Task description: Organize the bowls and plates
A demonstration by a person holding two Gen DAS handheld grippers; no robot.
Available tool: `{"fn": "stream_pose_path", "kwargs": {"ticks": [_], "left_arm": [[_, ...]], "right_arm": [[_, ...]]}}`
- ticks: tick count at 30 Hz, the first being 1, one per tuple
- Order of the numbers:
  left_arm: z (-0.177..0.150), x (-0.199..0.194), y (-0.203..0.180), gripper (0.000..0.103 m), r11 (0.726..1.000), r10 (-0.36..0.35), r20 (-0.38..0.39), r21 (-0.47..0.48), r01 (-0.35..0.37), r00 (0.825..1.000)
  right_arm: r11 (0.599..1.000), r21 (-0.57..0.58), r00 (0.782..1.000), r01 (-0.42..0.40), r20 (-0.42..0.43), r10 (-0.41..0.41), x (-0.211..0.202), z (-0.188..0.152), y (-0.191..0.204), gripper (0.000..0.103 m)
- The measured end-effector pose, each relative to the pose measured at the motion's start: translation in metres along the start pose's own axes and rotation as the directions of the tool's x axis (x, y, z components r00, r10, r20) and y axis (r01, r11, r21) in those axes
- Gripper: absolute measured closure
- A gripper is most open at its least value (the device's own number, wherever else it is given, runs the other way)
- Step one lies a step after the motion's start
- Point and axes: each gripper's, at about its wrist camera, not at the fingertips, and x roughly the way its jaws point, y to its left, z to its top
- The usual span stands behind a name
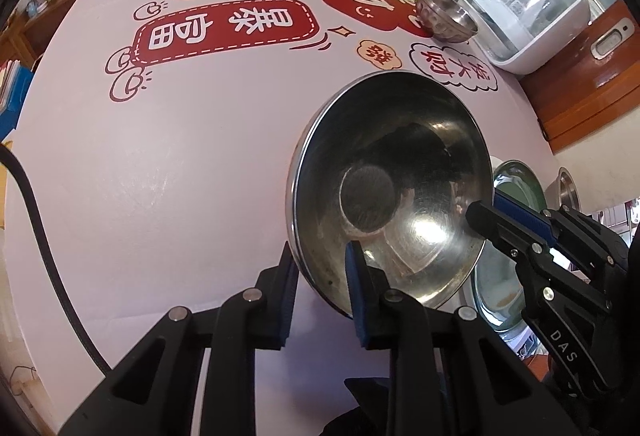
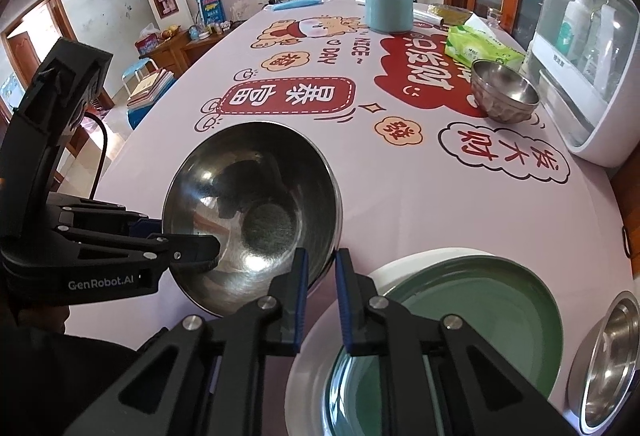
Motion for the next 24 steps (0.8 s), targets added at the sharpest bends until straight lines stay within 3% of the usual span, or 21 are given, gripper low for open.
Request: {"fn": "stream_pose_path", "kwargs": {"ticks": [11, 24], "left_arm": [[-0.011, -0.019, -0.018, 0.082, 0.999, -0.005, 0.032, 0.050, 0.003, 0.999], [-0.029, -0.035, -0.060, 0.082, 0.985, -0.045, 0.055, 0.167, 0.035, 0.998]], "right_arm": [[1.000, 0.013, 0.998, 0.025, 0.062, -0.026, -0.028, -0.012, -0.003, 0.090], [0.992, 0.072, 0.987, 0.106, 0.117, -0.114, -0.065, -0.040, -0.017, 0.091]]}}
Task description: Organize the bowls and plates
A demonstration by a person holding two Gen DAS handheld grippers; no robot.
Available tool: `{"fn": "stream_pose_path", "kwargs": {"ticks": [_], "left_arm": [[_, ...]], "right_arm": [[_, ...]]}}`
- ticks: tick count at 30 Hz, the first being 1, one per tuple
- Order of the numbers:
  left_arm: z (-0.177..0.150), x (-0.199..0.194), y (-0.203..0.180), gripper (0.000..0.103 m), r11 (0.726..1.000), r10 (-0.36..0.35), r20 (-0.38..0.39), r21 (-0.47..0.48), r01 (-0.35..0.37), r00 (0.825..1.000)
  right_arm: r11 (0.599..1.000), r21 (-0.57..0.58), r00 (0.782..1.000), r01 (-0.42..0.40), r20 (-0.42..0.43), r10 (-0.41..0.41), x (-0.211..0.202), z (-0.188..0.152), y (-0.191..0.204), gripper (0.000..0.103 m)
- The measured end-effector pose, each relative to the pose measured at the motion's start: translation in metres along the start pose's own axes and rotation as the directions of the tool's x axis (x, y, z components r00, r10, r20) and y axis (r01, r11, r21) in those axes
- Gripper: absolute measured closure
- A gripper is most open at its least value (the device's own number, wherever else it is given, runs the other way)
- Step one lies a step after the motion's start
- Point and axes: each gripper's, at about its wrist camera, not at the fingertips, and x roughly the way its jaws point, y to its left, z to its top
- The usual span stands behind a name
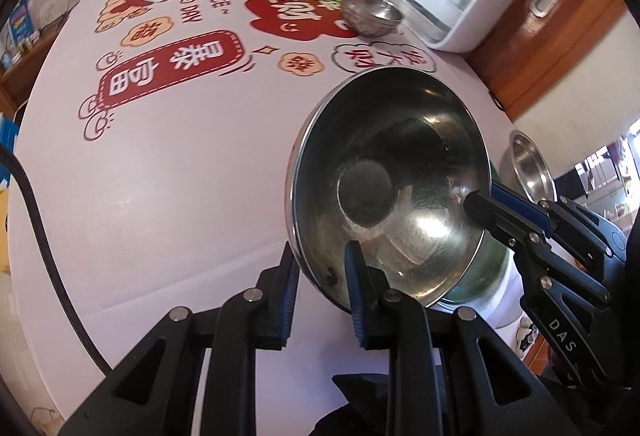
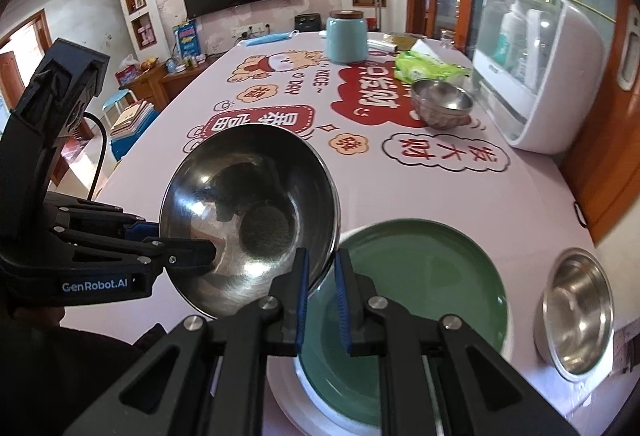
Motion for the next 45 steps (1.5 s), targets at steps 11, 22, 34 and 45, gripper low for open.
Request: {"fn": "stream_pose_path", "kwargs": {"ticks": [11, 22, 34, 45], "left_arm": [[-0.004, -0.003, -0.041, 0.082, 0.995, -0.066, 0.014, 0.070, 0.065, 0.998], [0.001, 0.012, -0.099, 0.082, 0.977, -0.102, -0.035, 0.183, 0.107, 0.994], [0.016, 0.033, -0.167, 0.082, 0.947, -0.133, -0.092, 0.283, 0.154, 0.987], [0.036, 0.052, -0.229, 0.082, 0.932, -0.135, -0.119, 0.322, 0.167, 0.984]], "right_arm": [[0.996, 0.040, 0.996, 0.084, 0.000, -0.084, -0.027, -0.020, -0.022, 0.091], [0.979, 0.126, 0.987, 0.160, -0.015, -0.160, -0.055, -0.046, -0.063, 0.091], [0.961, 0.181, 0.978, 0.209, -0.026, -0.207, -0.083, -0.060, -0.117, 0.091], [0.946, 0.209, 0.969, 0.246, -0.045, -0.242, -0.095, -0.066, -0.177, 0.091]]}}
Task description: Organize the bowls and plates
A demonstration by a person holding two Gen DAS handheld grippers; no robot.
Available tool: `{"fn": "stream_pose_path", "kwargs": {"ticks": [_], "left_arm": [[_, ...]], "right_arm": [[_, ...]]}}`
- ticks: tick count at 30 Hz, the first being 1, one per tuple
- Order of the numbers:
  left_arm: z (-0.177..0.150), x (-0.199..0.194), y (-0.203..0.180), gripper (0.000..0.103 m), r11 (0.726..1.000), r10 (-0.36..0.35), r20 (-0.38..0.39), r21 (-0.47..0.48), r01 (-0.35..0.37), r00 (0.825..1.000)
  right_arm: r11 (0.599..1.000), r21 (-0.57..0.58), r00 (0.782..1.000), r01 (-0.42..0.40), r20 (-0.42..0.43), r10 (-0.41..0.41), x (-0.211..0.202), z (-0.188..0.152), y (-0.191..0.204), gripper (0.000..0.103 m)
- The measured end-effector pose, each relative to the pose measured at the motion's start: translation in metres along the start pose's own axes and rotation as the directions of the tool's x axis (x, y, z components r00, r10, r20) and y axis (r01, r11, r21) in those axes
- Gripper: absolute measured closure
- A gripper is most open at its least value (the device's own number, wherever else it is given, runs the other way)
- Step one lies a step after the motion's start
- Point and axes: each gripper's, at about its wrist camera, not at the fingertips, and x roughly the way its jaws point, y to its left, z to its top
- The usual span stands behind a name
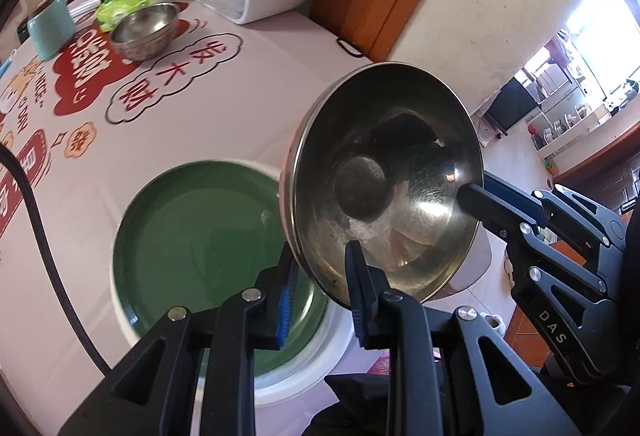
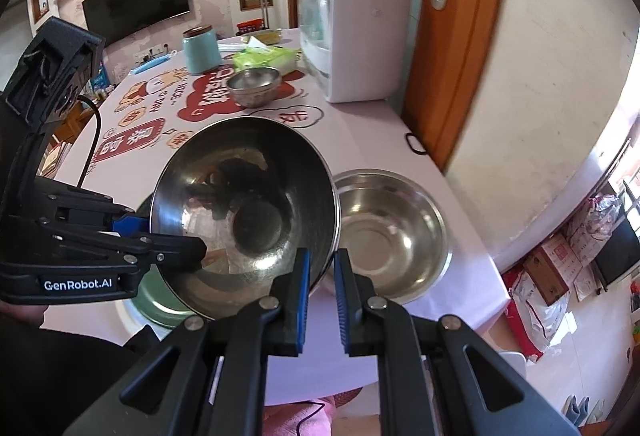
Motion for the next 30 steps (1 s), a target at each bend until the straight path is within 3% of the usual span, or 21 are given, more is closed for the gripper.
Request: {"fn": "stream_pose_path", "kwargs": {"ticks": [8, 17, 30], "left_arm": [[0.029, 0.019, -0.022, 0.082, 1.000, 0.000, -0.010, 0.019, 0.000, 1.000], [0.057, 0.054, -0.046, 0.081, 0.999, 0.026, -0.074, 0.021, -0.024, 0.997], [0.074, 0.087, -0.064, 0.080, 0.997, 0.056, -0.139, -0.039, -0.062, 0.989]], "right_arm": [[1.000, 0.004, 1.000, 0.015, -0.015, -0.015, 0.013, 0.010, -0.033, 0.091], [0.998, -0.053, 0.998, 0.029, -0.059, -0.032, 0.035, 0.021, -0.068, 0.091], [0.992, -0.125, 0.989, -0.029, -0.150, 0.010, 0.068, 0.026, -0.098, 0.091]]}}
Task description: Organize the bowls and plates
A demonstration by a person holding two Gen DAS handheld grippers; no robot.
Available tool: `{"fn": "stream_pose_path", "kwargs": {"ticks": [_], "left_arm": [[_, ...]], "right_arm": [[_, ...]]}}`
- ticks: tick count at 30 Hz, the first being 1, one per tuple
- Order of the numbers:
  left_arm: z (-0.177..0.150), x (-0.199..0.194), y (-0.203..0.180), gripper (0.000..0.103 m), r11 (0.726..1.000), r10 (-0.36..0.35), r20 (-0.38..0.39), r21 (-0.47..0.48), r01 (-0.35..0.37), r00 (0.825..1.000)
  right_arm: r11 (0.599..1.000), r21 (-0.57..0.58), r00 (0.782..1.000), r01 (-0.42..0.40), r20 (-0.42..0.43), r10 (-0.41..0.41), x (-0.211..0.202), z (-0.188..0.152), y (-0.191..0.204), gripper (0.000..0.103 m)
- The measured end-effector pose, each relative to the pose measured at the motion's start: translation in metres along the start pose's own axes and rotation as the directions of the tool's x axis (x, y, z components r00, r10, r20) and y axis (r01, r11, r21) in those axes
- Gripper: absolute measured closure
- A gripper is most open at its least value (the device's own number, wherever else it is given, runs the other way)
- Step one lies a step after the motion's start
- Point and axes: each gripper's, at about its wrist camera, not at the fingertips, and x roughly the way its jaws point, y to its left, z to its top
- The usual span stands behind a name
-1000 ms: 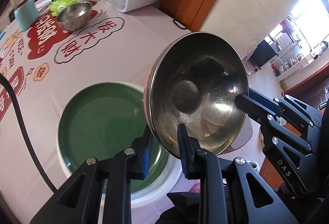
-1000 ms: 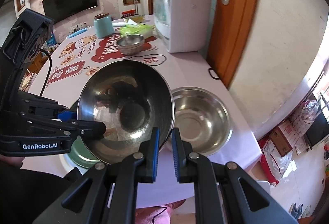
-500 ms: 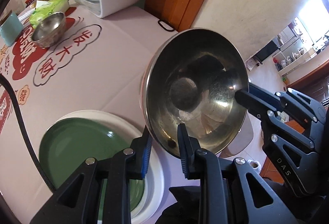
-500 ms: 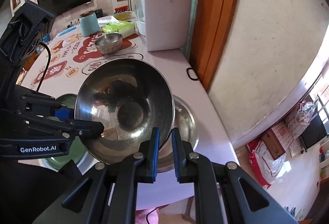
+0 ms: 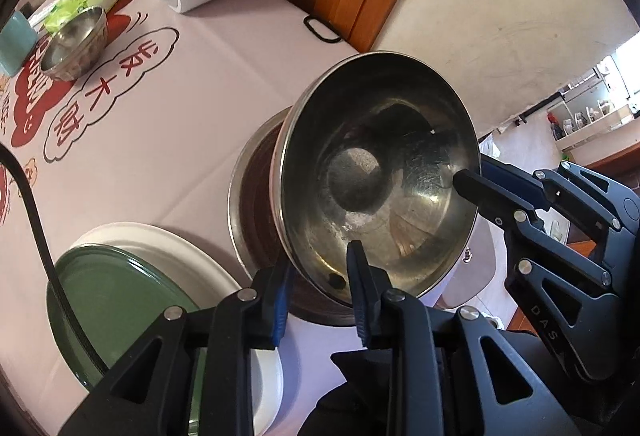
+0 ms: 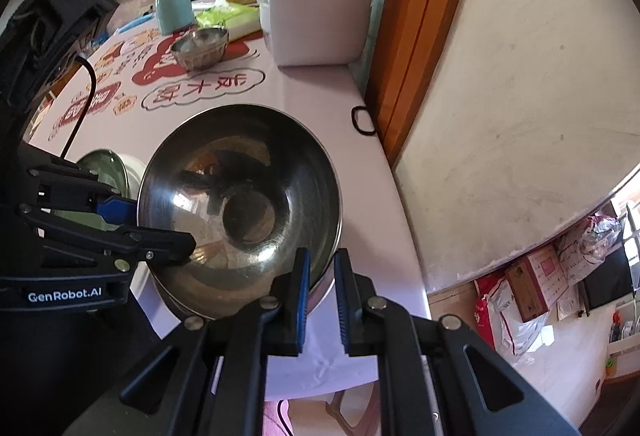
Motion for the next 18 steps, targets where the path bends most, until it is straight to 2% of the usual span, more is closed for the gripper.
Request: {"fn": "stream_pose_path", "kwargs": {"ticks": [7, 18], "left_arm": [[0.002, 0.010, -0.004, 0.075, 0.999, 0.026, -0.043, -0.022, -0.027, 0.999], [0.001, 0.003, -0.003, 0.067, 0.997, 0.066, -0.048, -0.037, -0.068, 0.997]], "right_arm": [[0.999, -0.026, 0.999, -0.038, -0.024, 0.037, 0.009, 0.001, -0.004, 0.091], [0.995, -0.062, 0.996, -0.083, -0.023, 0.082, 0.013, 0.004, -0.001, 0.089]]}}
